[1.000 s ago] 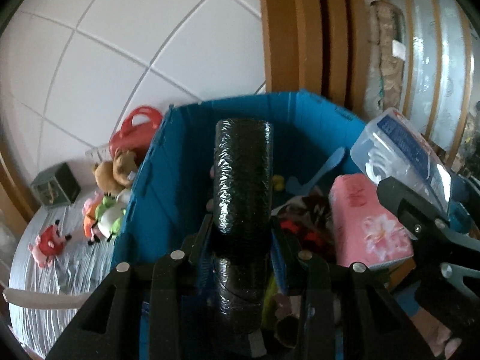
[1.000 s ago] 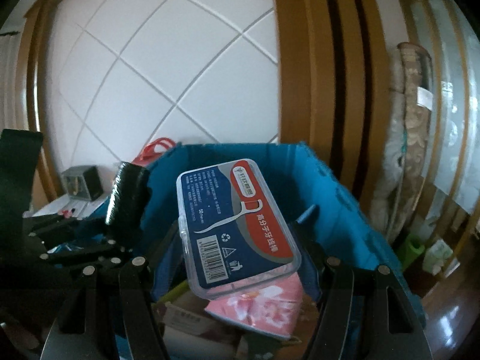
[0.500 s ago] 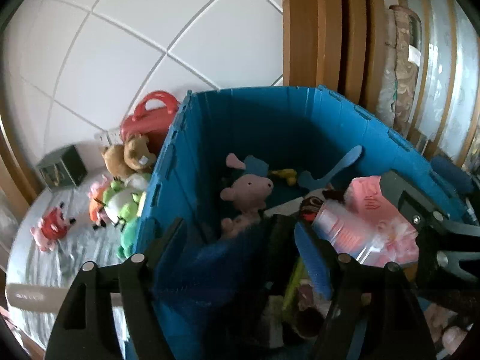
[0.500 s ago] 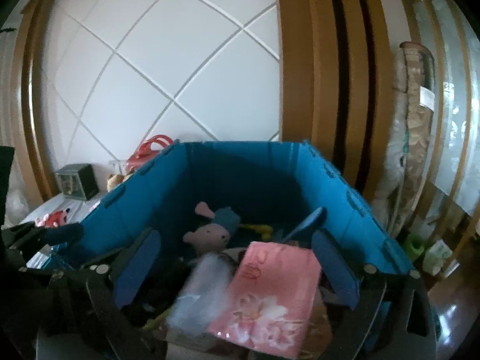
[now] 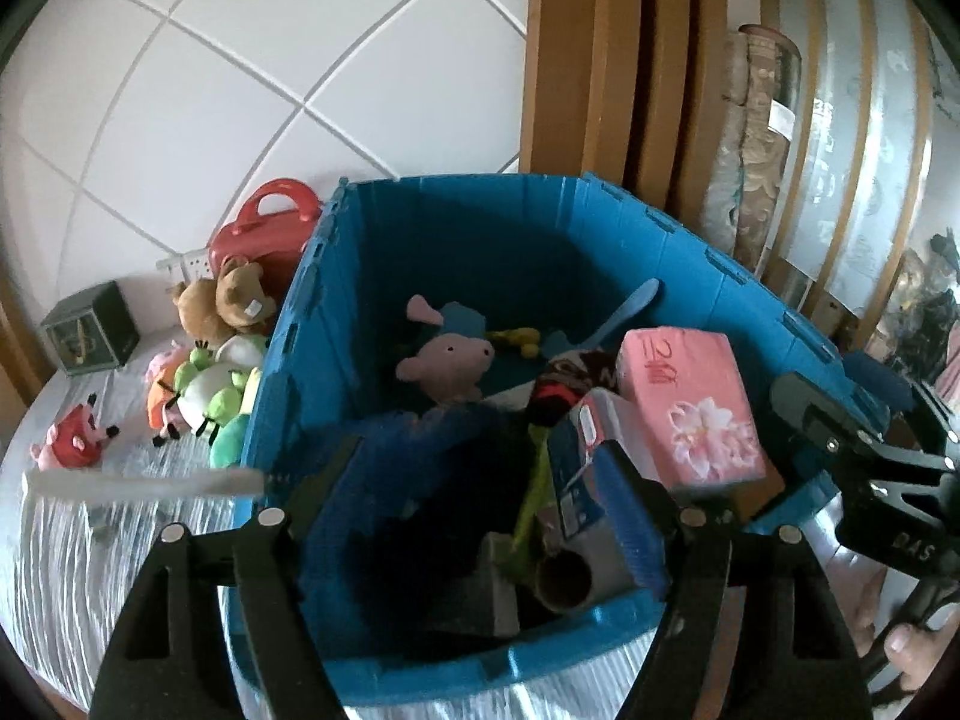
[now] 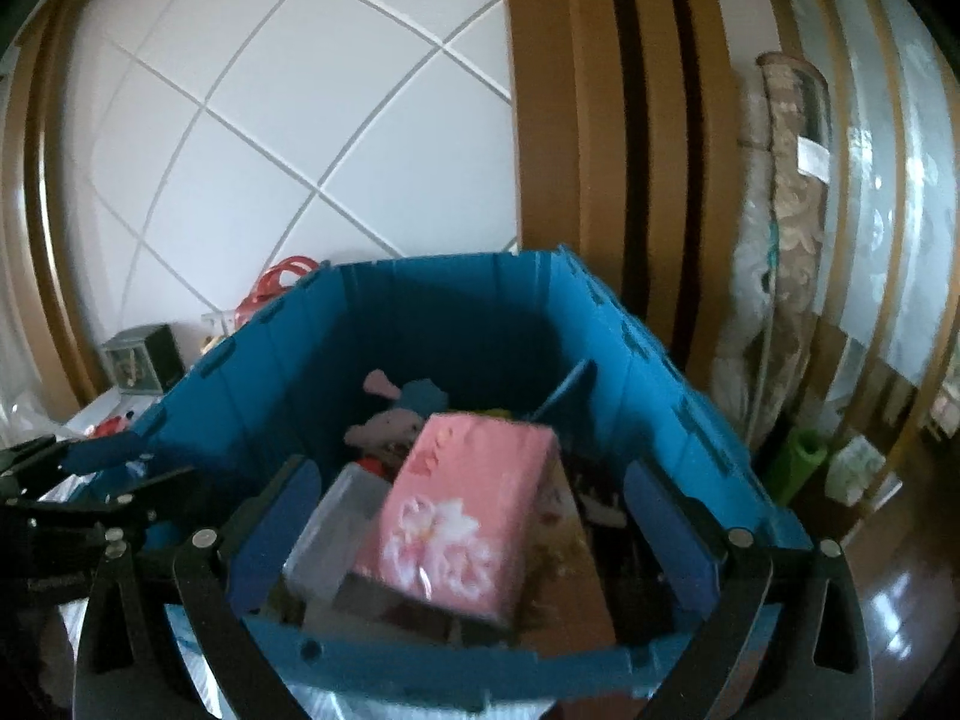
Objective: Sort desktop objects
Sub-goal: 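Open both tools to drop the cylinder and floss box into the blue crate, then move both tools back over the bed toward the green frog-hat duck plush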
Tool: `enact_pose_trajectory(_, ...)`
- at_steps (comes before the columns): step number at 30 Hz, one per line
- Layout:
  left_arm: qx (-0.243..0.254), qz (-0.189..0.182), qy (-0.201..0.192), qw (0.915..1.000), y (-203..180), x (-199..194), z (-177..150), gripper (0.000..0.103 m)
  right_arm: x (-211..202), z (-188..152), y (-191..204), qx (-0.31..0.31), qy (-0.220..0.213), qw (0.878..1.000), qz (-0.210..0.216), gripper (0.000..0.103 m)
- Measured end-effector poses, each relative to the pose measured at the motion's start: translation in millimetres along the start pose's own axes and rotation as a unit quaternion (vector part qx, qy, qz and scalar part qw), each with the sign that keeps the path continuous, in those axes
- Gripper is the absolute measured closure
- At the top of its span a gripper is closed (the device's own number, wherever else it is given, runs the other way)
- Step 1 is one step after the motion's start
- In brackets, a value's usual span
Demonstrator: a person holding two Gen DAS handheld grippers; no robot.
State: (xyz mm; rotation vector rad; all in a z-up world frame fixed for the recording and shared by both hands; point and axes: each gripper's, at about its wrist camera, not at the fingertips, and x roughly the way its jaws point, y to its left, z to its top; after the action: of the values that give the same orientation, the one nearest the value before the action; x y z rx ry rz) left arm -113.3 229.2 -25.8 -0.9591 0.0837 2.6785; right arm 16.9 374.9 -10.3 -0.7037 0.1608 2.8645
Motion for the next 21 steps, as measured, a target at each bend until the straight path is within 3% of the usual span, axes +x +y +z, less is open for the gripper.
enact_pose_trajectory(8,-0.012,0.018,0.005,0.9997,23,-21,-22,0.028,-7,-24,8,0.014,0.01,0.999,0.027,0.0)
enact_pose_trajectory(12,-0.023,-0.041,-0.004,0.9989,45,-44,-32,0.027,-10,-27,38,-0.006,0.01,0.998,0.061,0.0)
enact_pose_trajectory(14,-0.024,-0.011,-0.019,0.9995,55,-60,-35,0.027,-14,-25,59,-0.024,0.002,0.997,0.069,0.0)
enact_pose_trajectory(17,-0.033,-0.011,-0.042,0.9985,84,-84,-38,0.027,-25,-20,83,-0.03,-0.017,0.997,0.073,0.0)
enact_pose_trajectory(21,-0.046,0.018,-0.075,0.996,139,-117,-47,0.027,-48,-15,120,-0.031,-0.053,0.995,0.075,0.0)
